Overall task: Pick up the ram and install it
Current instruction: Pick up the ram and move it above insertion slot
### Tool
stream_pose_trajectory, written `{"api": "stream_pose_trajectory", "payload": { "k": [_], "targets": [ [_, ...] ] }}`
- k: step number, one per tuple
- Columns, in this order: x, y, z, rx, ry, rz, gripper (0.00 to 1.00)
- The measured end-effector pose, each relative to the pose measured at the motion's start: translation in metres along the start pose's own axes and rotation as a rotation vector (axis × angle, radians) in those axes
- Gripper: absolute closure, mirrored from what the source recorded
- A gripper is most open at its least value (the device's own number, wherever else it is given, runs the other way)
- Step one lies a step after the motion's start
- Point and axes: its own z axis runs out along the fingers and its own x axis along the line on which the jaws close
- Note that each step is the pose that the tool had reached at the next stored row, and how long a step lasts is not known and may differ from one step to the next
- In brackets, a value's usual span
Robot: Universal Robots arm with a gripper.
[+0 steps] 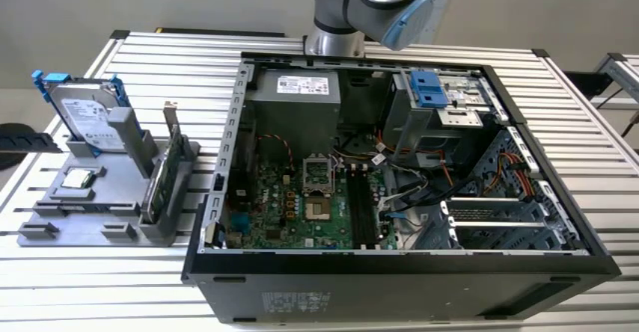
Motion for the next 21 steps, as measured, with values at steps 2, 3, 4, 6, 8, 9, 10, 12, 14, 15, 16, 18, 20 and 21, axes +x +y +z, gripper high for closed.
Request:
{"api": "stream_pose_trajectory", "payload": {
  "k": [2,3,4,6,8,9,10,12,14,15,16,18,20,21],
  "targets": [
    [0.0001,-0.0001,-0.0016,0.0001,0.0,0.0,1.0],
    [0.0001,-0.0001,-0.0024,0.0001,0.0,0.0,1.0],
    [0.0001,-0.0001,-0.0031,0.0,0.0,0.0,1.0],
    [0.0,-0.0001,-0.0047,0.0,0.0001,0.0,1.0],
    [-0.0001,0.0,-0.0063,0.0,0.0,0.0,1.0],
    [-0.0001,0.0,-0.0071,0.0,0.0,0.0,1.0],
    [-0.0001,0.0,-0.008,0.0,0.0,0.0,1.0],
    [-0.0001,0.0,-0.0098,0.0,0.0,0.0,1.0],
    [-0.0001,0.0001,-0.0117,0.0001,0.0,0.0,1.0],
    [-0.0002,0.0001,-0.0126,0.0001,-0.0001,0.0,1.0],
    [-0.0002,0.0001,-0.0136,0.0001,-0.0001,0.0,1.0],
    [-0.0002,0.0001,-0.0155,0.0,0.0,0.0,1.0],
    [-0.0002,0.0001,-0.0174,0.0,0.0,0.0,1.0],
    [-0.0002,0.0001,-0.0183,0.0,0.0,0.0,1.0]
  ]
}}
